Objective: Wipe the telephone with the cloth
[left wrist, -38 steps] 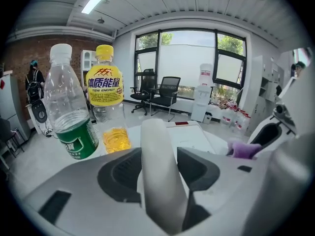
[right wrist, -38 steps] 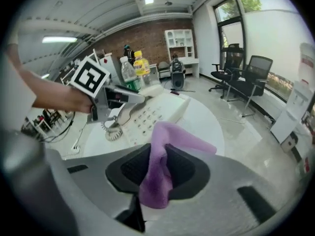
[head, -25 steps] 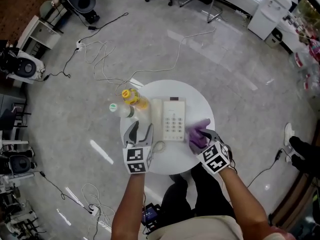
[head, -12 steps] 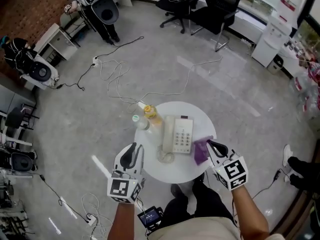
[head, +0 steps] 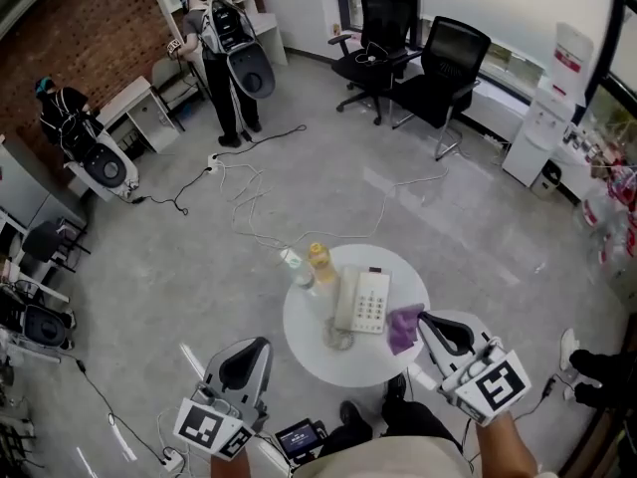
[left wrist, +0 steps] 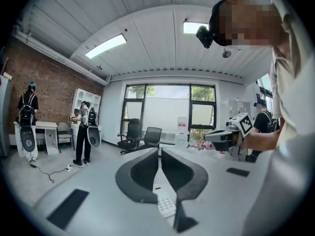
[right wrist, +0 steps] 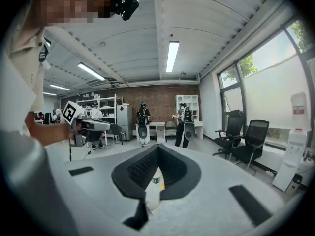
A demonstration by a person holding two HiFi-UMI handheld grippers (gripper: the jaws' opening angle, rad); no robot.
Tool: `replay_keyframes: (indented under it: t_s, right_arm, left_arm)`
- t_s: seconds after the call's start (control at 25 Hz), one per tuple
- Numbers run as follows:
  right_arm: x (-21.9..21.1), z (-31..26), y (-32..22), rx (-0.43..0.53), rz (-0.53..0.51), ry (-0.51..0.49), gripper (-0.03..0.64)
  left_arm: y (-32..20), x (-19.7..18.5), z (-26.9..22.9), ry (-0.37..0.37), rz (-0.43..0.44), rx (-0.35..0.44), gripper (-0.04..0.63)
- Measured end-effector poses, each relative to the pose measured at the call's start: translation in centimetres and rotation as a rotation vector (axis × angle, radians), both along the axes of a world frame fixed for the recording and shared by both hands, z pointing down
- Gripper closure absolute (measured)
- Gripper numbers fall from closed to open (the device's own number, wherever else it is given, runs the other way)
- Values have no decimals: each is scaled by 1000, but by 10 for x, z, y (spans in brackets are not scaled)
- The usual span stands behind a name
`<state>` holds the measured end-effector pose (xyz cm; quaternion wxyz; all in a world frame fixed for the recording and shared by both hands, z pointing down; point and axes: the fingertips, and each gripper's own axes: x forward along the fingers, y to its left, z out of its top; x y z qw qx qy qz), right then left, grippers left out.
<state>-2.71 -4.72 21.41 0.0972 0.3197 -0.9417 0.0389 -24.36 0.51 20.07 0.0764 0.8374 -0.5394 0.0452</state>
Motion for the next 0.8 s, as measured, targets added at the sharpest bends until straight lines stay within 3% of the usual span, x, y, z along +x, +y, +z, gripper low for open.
replay_keyframes:
  t_s: [0.36,0.8]
  right_arm:
    - [-23,-50,47,77,-59,19,626]
    - [-28,-64,73,93,-69,29,626]
  left_arm:
    - [48,-5,-44,-7,6,81,573]
    - [76,-10,-47,2,-2,89,573]
